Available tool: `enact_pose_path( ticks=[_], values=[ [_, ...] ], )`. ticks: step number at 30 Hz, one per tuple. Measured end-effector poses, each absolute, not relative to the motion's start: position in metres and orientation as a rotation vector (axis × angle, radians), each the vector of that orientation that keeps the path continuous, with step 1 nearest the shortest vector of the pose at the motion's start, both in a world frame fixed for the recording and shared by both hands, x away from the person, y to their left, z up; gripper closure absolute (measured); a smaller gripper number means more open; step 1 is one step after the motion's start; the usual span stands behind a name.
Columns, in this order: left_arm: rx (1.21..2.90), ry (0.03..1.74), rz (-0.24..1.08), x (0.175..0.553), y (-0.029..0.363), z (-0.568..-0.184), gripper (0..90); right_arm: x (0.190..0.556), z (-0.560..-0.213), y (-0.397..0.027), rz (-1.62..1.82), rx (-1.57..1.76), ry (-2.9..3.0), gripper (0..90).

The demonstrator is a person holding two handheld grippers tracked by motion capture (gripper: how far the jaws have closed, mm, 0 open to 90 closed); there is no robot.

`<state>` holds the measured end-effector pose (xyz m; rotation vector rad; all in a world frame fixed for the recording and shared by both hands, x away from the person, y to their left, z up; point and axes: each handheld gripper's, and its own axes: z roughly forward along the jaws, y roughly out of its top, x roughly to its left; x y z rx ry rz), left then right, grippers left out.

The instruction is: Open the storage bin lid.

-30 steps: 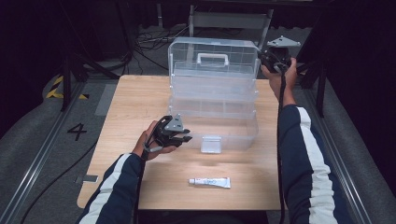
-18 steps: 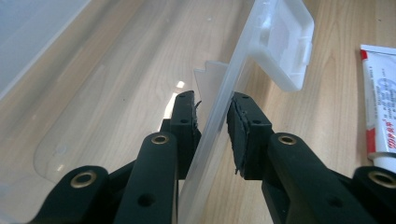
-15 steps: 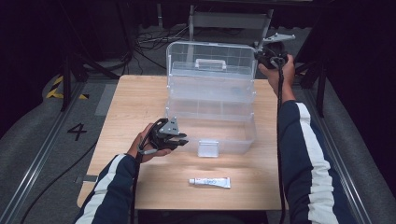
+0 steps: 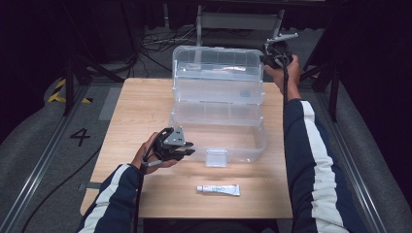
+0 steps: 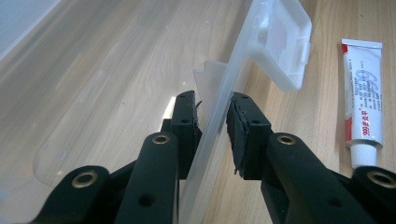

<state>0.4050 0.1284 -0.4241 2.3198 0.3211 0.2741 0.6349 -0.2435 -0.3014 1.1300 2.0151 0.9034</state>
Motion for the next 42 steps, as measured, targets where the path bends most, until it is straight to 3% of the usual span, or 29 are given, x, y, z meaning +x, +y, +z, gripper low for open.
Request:
enact_pose_path(
  ticks=[15, 42],
  values=[
    [2.311, 0.307, 0.270, 0.404, 0.126, -0.427, 74.5, 0.673, -0.334, -0.245, 0.905, 1.159, 2.079, 83.5],
    [2.316, 0.288, 0.259, 0.404, 0.127, -0.428, 76.1, 0.692, -0.368, -0.248, 0.832, 1.265, 2.154, 79.4]
  ],
)
